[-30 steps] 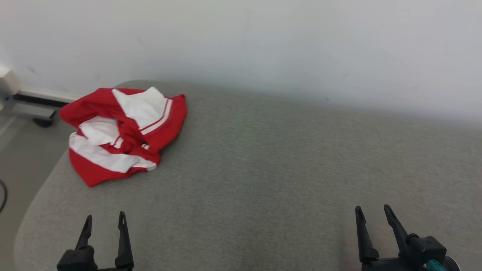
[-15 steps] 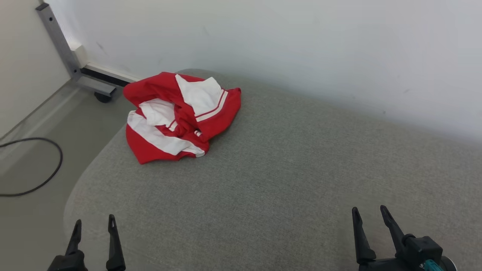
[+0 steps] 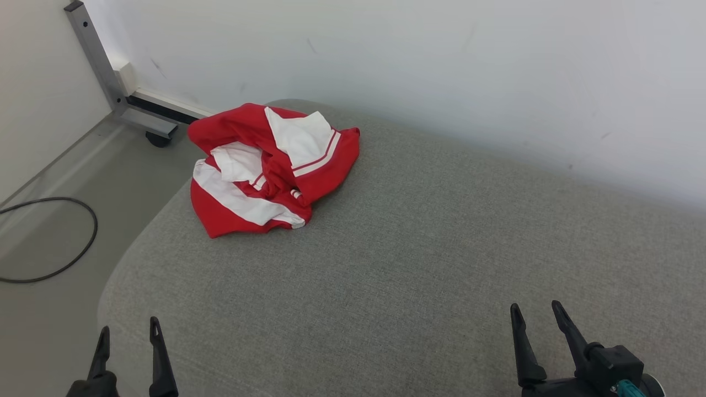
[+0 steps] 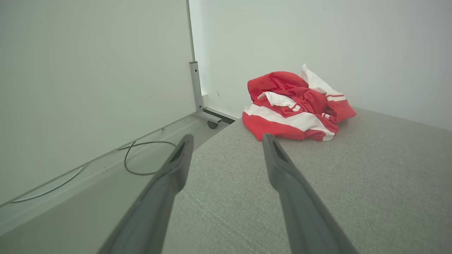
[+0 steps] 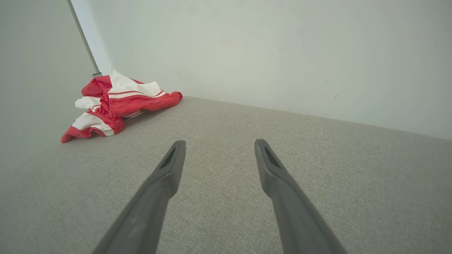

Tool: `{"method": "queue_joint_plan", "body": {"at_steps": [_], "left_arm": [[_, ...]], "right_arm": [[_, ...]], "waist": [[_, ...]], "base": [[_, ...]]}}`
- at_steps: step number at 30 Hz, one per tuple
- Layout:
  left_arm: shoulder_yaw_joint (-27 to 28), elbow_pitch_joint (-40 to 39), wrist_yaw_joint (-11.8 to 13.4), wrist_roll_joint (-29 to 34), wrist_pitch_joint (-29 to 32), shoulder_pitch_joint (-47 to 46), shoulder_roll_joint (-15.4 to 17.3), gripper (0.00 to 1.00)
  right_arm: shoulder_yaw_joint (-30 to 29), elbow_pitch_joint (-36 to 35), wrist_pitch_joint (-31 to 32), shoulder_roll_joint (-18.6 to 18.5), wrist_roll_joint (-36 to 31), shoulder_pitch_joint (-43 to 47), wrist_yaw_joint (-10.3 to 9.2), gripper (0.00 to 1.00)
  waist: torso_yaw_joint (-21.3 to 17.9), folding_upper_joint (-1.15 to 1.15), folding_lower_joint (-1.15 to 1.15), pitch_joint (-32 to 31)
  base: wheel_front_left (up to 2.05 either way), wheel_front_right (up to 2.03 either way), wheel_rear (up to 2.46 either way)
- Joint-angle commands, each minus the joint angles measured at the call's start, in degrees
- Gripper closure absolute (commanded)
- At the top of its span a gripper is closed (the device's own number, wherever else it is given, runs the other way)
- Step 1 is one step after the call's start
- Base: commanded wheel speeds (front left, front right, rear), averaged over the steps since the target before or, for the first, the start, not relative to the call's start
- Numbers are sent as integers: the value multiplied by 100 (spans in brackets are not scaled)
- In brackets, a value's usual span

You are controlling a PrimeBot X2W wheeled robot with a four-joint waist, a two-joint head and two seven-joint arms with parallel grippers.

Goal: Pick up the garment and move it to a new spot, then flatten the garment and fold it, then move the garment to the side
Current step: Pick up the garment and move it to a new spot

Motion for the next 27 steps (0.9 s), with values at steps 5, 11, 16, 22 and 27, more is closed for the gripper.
{"method": "queue_joint_plan", "body": {"at_steps": [5, 11, 16, 22, 27], "left_arm": [[114, 19, 90, -118, -103, -91, -31, 0], [327, 71, 10, -343, -157, -660, 56, 0], [478, 222, -190, -594, -166, -1562, 242, 0], [681, 649, -393, -737, -57, -2693, 649, 0], [727, 1088, -567, -864, 136, -3542, 943, 0]], "right_arm": [[60, -89, 67, 2, -24, -43, -12, 0], [53, -231, 152, 2, -172, -250, -12, 0], [23, -425, 246, 0, -328, -445, -12, 0], [-35, -612, 269, 0, -437, -729, -12, 0], [-87, -670, 216, 3, -453, -937, -12, 0]], "waist": [[-157, 0, 0, 130], [-532, 0, 0, 449], [-951, 0, 0, 856], [-1539, 0, 0, 1390], [-1959, 0, 0, 1773]], "base": [[0, 0, 0], [0, 0, 0], [0, 0, 0], [0, 0, 0], [0, 0, 0]]}}
